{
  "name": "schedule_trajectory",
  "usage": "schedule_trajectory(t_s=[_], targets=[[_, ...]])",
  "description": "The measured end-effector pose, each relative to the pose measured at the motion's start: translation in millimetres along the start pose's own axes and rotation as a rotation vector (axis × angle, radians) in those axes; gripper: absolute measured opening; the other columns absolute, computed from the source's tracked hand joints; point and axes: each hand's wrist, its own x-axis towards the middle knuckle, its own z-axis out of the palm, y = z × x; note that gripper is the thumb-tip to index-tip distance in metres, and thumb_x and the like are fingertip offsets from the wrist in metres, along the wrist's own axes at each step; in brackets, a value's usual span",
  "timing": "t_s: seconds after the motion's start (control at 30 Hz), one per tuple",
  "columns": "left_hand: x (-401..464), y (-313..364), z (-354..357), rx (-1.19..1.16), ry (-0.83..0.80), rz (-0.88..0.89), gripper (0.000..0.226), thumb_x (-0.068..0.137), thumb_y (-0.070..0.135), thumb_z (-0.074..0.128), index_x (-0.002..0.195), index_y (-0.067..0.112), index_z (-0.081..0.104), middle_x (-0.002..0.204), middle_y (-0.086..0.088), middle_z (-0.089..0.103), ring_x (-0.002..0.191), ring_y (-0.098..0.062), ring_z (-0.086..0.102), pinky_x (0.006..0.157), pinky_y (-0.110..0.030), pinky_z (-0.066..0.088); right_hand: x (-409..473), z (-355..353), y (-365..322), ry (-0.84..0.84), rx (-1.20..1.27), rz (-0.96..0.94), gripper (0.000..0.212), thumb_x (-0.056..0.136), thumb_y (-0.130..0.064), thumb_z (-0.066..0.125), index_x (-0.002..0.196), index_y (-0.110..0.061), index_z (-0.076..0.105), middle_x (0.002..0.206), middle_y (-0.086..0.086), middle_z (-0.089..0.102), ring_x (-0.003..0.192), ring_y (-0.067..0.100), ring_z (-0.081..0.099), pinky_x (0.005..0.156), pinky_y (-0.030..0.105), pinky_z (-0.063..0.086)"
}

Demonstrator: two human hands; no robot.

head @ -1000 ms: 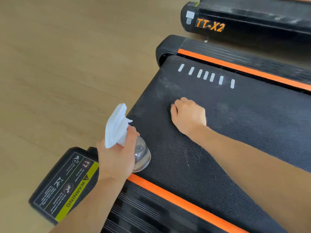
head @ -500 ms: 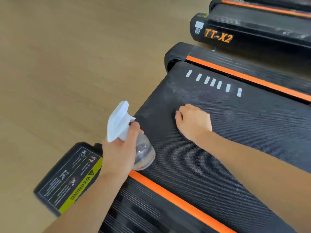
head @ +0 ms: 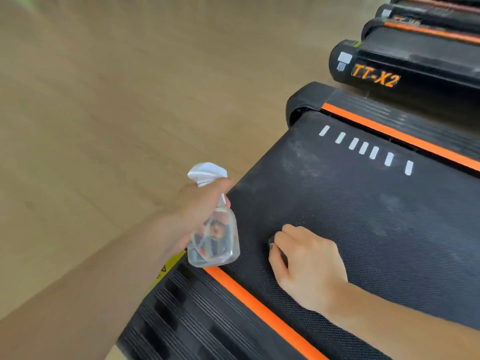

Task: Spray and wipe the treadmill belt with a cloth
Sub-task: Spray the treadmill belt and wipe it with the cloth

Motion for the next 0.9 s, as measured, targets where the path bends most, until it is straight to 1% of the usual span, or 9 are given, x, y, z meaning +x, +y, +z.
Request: schedule_trajectory(t_s=[0.13,0.23,0.3,0.37,0.47,0.6,0.73,0.8,0.9], targets=[[1,13,-9,0.066,-0.028,-0.064,0.032,0.096,0.044,0.068,0.089,0.013,0.066,0.103,-0.020,0.080,0.069,-0.026,0.068,0.071,-0.036,0.059,0,4,3,0.040,0.015,-0.014,0.027,0.094,-0.034,0.044,0.069,-0.025,0.051,0.069,-0.008,0.044,0.062,0.014,0.048,0.045,0.027,0.033],[6,21,-14,0.108,-0.050,-0.056,0.032,0.096,0.046,0.068,0.091,0.015,0.065,0.090,-0.011,0.071,0.057,-0.017,0.064,0.057,-0.028,0.057,-1,6,6,0.074,0.029,-0.028,0.028,0.094,-0.033,0.045,0.068,-0.023,0.052,0.068,-0.007,0.042,0.061,0.015,0.045,0.045,0.027,0.031],[9,23,-15,0.087,-0.030,-0.066,0.034,0.093,0.048,0.070,0.093,0.015,0.063,0.089,-0.009,0.062,0.068,-0.023,0.063,0.067,-0.033,0.056,-2,7,6,0.086,0.048,-0.030,0.029,0.094,-0.033,0.046,0.068,-0.022,0.051,0.068,-0.007,0.041,0.060,0.016,0.043,0.043,0.029,0.033],[10,27,-14,0.080,-0.018,-0.050,0.036,0.092,0.048,0.072,0.096,0.014,0.064,0.091,-0.010,0.064,0.074,-0.026,0.063,0.072,-0.037,0.056,-2,7,5,0.082,0.063,-0.022,0.029,0.095,-0.032,0.046,0.067,-0.022,0.050,0.067,-0.007,0.041,0.059,0.016,0.042,0.042,0.030,0.036],[11,32,-7,0.134,-0.018,-0.016,0.034,0.094,0.049,0.070,0.101,0.016,0.067,0.096,-0.006,0.073,0.058,-0.017,0.064,0.058,-0.028,0.056,0,7,8,0.085,0.108,-0.050,0.030,0.095,-0.032,0.048,0.067,-0.023,0.046,0.068,-0.007,0.039,0.059,0.015,0.041,0.042,0.031,0.039],[20,29,2,0.170,0.162,0.090,0.035,0.091,0.052,0.070,0.100,0.018,0.072,0.102,-0.003,0.080,0.072,-0.017,0.067,0.081,-0.038,0.062,43,10,15,0.067,0.148,-0.340,0.028,0.097,-0.032,0.049,0.071,-0.023,0.049,0.073,-0.007,0.044,0.063,0.014,0.043,0.048,0.028,0.037],[17,4,2,0.215,0.358,0.220,0.043,0.087,0.057,0.068,0.102,0.017,0.074,0.089,-0.002,0.071,0.070,-0.011,0.062,0.051,-0.015,0.048,125,33,15,0.039,0.119,-0.431,0.029,0.099,-0.037,0.044,0.081,-0.021,0.060,0.079,-0.005,0.053,0.072,0.018,0.054,0.055,0.029,0.038],[14,-11,-3,0.099,0.432,0.367,0.040,0.088,0.050,0.073,0.105,0.014,0.072,0.094,-0.011,0.073,0.071,-0.009,0.063,0.059,-0.017,0.047,173,43,28,-0.043,0.046,-0.374,0.032,0.101,-0.039,0.038,0.083,-0.024,0.060,0.082,-0.007,0.051,0.076,0.019,0.055,0.060,0.029,0.041],[8,-24,-8,-0.099,0.463,0.517,0.022,0.094,0.035,0.074,0.114,0.026,0.070,0.087,-0.003,0.068,0.062,-0.002,0.061,0.055,-0.010,0.046,232,53,57,-0.161,-0.122,0.000,0.037,0.099,-0.036,0.033,0.077,-0.018,0.057,0.084,-0.002,0.057,0.075,0.024,0.057,0.064,0.034,0.049]])
